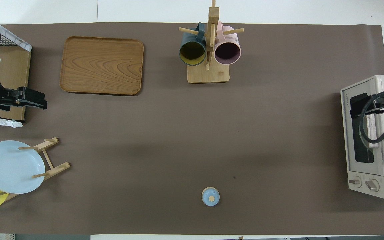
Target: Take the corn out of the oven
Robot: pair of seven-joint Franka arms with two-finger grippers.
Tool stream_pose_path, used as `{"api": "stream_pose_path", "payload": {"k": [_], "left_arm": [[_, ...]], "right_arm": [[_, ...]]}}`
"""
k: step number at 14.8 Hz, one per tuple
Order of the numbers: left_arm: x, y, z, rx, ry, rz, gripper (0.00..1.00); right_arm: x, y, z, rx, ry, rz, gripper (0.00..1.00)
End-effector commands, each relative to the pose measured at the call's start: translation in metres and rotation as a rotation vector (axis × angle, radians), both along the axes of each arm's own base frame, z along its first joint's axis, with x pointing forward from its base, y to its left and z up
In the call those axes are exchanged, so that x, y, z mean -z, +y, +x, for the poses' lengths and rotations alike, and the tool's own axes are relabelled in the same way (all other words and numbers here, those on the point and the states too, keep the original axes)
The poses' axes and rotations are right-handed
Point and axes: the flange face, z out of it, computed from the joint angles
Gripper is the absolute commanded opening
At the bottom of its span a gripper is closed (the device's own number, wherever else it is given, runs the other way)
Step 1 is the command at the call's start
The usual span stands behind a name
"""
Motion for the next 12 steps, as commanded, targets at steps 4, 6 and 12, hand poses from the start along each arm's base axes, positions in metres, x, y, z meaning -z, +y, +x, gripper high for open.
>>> {"api": "stream_pose_path", "payload": {"k": [4, 6, 12], "left_arm": [[-0.002, 0.003, -0.007, -0.008, 0.003, -0.013, 1.00], [-0.002, 0.003, -0.007, -0.008, 0.003, -0.013, 1.00], [-0.002, 0.003, -0.007, -0.008, 0.003, -0.013, 1.00]], "right_arm": [[-0.001, -0.005, 0.002, 0.010, -0.043, 0.027, 1.00], [-0.003, -0.003, 0.009, 0.005, -0.103, 0.026, 1.00], [0.003, -0.004, 0.013, -0.003, -0.126, 0.027, 1.00]]}}
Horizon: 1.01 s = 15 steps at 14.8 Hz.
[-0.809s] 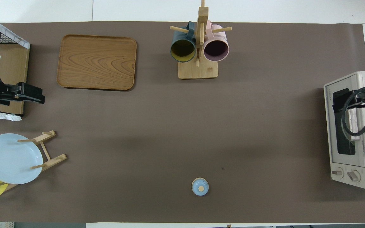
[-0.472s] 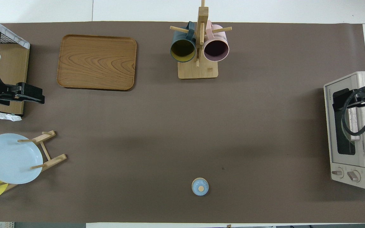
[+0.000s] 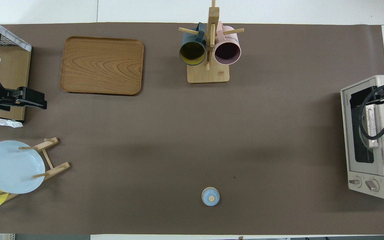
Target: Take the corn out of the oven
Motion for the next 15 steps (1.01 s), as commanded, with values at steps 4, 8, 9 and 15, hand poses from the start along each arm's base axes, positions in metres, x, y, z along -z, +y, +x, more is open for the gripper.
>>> {"api": "stream_pose_path", "payload": {"k": [4, 8, 9, 15], "left_arm": [[-0.002, 0.003, -0.007, -0.008, 0.003, -0.013, 1.00], [-0.002, 0.003, -0.007, -0.008, 0.004, -0.012, 1.00], [-0.002, 0.003, -0.007, -0.008, 0.003, -0.013, 1.00], [-0.002, 0.003, -0.007, -0.008, 0.003, -0.013, 1.00]], "right_arm": [[0.021, -0.021, 0.000, -0.052, -0.103, 0.024, 0.23], [0.051, -0.042, -0.019, -0.106, -0.099, 0.023, 0.00], [0.054, -0.043, -0.023, -0.099, -0.090, 0.025, 0.00], [0.085, -0.070, -0.042, 0.061, -0.044, 0.029, 0.00]]}}
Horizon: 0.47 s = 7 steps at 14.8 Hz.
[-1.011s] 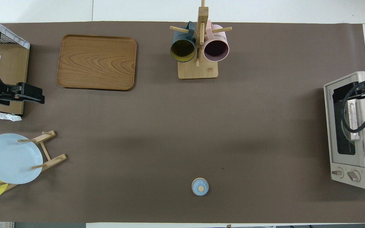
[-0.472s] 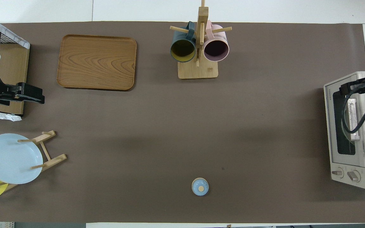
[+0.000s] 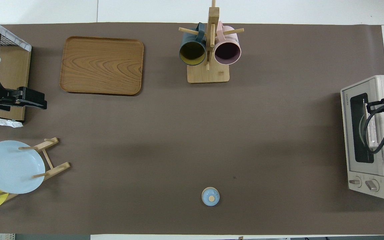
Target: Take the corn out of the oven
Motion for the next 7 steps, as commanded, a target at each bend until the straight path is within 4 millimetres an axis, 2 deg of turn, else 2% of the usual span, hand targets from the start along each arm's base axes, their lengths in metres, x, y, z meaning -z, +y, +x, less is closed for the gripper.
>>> {"api": "stream_pose_path", "payload": {"k": [1, 3, 5, 7], "left_arm": [[-0.002, 0.003, -0.007, -0.008, 0.003, -0.013, 1.00], [-0.002, 0.003, -0.007, -0.008, 0.004, -0.012, 1.00], [-0.002, 0.003, -0.007, -0.008, 0.003, -0.013, 1.00], [-0.002, 0.003, -0.007, -0.008, 0.003, -0.013, 1.00]], "right_arm": [[0.017, -0.016, -0.011, 0.090, 0.003, 0.025, 0.00], [0.030, -0.022, -0.009, 0.111, 0.028, 0.018, 0.00], [0.032, -0.031, -0.004, 0.143, -0.012, 0.014, 0.00], [0.043, -0.035, 0.001, 0.146, -0.007, 0.014, 0.00]]}}
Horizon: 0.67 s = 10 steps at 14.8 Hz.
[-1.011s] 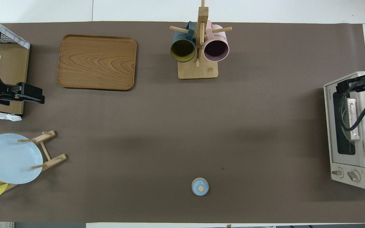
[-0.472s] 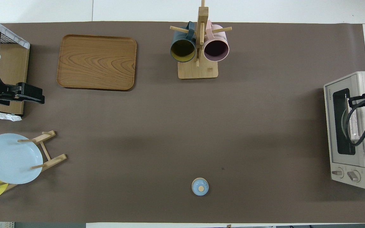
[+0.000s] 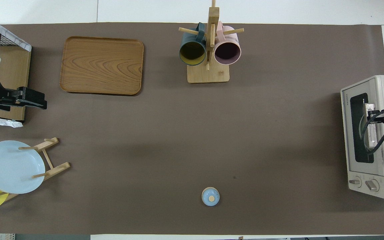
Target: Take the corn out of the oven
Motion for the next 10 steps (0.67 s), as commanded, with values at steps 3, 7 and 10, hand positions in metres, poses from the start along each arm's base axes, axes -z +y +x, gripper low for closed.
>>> {"api": "stream_pose_path", "payload": {"k": [3, 7, 10], "left_arm": [[-0.002, 0.003, -0.007, -0.008, 0.003, -0.013, 1.00], [-0.002, 0.001, -0.007, -0.005, 0.003, -0.012, 1.00], [-0.003, -0.001, -0.007, -0.002, 0.003, -0.013, 1.00]], "right_arm": [[0.020, -0.017, 0.004, 0.042, -0.004, 0.010, 0.00], [0.034, -0.026, 0.004, 0.011, 0.021, 0.011, 0.00], [0.044, -0.028, 0.000, 0.009, 0.042, 0.016, 0.00]]}}
